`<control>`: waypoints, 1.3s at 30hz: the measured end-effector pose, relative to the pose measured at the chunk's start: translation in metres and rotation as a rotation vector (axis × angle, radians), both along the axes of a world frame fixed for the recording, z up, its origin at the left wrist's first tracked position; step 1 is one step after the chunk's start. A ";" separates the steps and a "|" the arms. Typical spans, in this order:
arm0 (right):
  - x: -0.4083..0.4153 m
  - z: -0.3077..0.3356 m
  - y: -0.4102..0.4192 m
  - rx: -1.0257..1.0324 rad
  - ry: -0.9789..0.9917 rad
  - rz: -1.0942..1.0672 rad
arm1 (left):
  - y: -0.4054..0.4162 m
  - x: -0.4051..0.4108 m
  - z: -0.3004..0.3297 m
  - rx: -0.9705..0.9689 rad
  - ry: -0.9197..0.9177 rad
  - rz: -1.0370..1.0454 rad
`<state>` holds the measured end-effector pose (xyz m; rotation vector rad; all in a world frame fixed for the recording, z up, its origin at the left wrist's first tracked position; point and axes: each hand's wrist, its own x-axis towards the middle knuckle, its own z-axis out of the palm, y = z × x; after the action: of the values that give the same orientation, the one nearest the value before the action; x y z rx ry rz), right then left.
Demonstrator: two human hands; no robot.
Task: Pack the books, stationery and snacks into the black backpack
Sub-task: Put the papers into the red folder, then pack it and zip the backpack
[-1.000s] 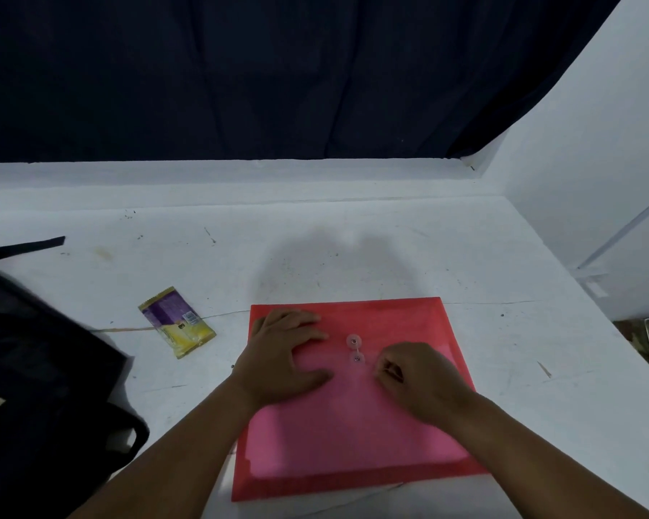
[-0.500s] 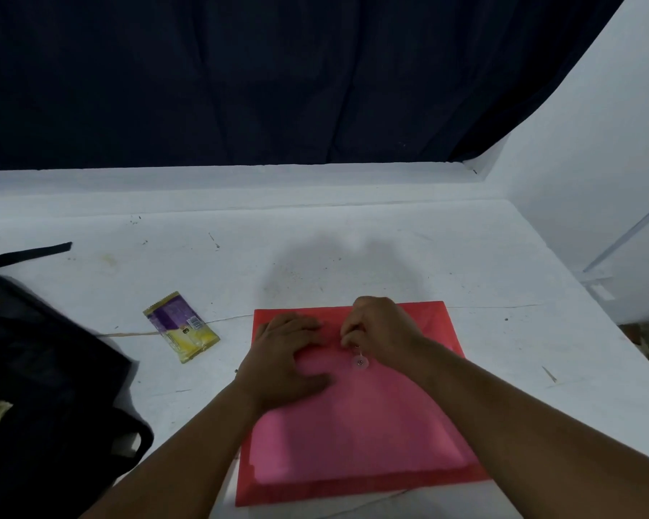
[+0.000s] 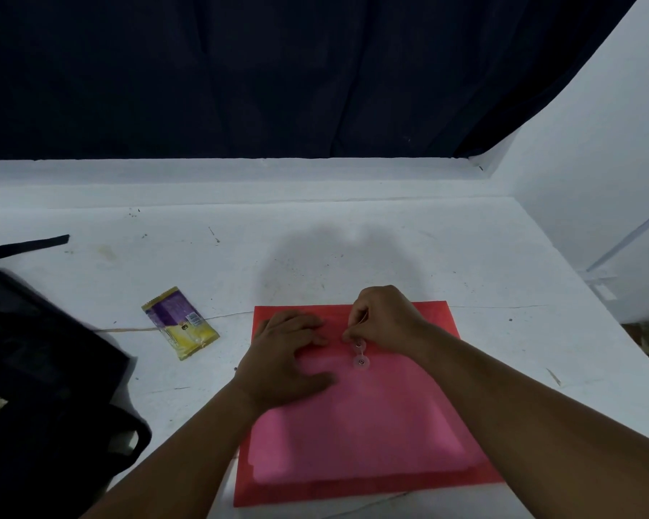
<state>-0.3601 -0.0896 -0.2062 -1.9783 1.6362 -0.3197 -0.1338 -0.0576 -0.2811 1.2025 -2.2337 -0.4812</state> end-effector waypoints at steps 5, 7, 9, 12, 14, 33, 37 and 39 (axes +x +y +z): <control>-0.013 -0.003 0.001 -0.007 -0.038 -0.029 | 0.001 -0.001 0.002 0.011 -0.005 0.006; -0.018 -0.002 0.002 0.005 -0.041 -0.056 | 0.001 -0.001 0.003 0.022 -0.008 0.005; -0.026 -0.001 0.005 0.006 -0.042 -0.076 | 0.001 0.000 0.003 0.031 -0.008 0.007; -0.036 -0.003 0.015 -0.029 -0.040 -0.078 | 0.001 0.000 0.004 0.042 -0.001 0.012; -0.039 -0.008 0.024 -0.075 -0.015 -0.047 | 0.001 0.000 0.003 0.034 0.003 0.015; -0.012 -0.001 0.070 -0.160 0.326 0.147 | 0.001 -0.001 0.001 0.038 0.017 0.016; -0.003 0.003 0.072 -0.195 0.358 0.147 | 0.001 -0.001 0.001 0.040 0.033 0.013; 0.002 0.003 0.072 -0.199 0.360 0.146 | 0.001 -0.001 0.001 0.031 0.037 0.002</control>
<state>-0.3579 -0.0180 -0.2033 -2.4024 1.7139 -0.0736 -0.1346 -0.0565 -0.2806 1.2022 -2.2010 -0.5348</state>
